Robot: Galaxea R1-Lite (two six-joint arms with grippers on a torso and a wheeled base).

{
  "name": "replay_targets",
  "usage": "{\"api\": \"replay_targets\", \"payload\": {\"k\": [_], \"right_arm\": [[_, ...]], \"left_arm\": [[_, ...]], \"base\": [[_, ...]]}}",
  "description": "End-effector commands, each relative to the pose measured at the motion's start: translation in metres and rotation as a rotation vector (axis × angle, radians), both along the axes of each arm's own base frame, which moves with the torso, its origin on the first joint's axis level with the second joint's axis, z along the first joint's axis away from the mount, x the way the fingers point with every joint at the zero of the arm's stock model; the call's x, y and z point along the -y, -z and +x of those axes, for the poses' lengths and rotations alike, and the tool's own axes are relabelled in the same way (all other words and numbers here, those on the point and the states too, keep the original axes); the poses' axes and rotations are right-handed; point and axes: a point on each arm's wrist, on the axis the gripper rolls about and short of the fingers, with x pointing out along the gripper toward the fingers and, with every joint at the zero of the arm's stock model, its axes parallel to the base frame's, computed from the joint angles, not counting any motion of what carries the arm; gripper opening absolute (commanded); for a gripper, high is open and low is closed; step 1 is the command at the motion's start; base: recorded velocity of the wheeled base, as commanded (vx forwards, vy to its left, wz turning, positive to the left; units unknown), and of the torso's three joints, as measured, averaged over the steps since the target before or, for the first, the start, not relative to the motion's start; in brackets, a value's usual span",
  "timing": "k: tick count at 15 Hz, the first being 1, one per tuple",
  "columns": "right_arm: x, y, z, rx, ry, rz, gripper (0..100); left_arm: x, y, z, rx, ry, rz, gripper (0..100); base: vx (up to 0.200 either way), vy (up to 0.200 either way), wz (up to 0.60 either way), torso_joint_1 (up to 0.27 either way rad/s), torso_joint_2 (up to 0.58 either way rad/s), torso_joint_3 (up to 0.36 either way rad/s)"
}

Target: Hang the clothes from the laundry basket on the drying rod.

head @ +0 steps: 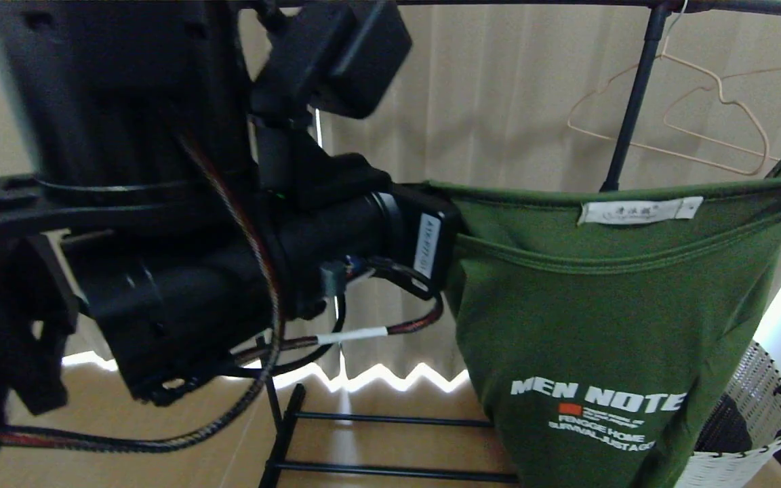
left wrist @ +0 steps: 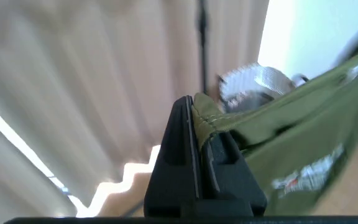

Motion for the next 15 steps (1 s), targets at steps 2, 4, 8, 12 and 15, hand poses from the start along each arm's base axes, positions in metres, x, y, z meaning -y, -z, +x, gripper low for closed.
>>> {"api": "replay_targets", "payload": {"k": [2,4,8,12,15], "right_arm": [[-0.009,-0.001,0.013,-0.020,-0.017,-0.012,0],[-0.016,0.002,0.027,-0.037,-0.012,-0.021,0],[-0.028,0.008,0.051,-0.043,-0.008,-0.024,0],[-0.034,0.015,0.071,-0.042,0.014,-0.022,0],[-0.035,0.018,0.082,-0.055,0.035,-0.028,0]], "left_arm": [[-0.033,-0.017,0.001,0.015,-0.082,-0.018,0],[-0.046,-0.002,0.001,-0.085,-0.121,0.102,0],[-0.062,-0.028,0.008,-0.040,-0.192,0.051,0],[-0.080,-0.037,0.020,-0.010,-0.285,0.050,0],[-0.086,-0.035,0.027,-0.015,-0.319,0.052,0]], "base": [[0.000,0.000,0.00,0.000,0.00,0.000],[0.000,0.000,0.00,0.000,0.00,0.000],[0.000,0.000,0.00,0.000,0.00,0.000],[0.000,0.000,0.00,0.000,0.00,0.000],[0.000,0.000,0.00,0.000,0.00,0.000]]}}
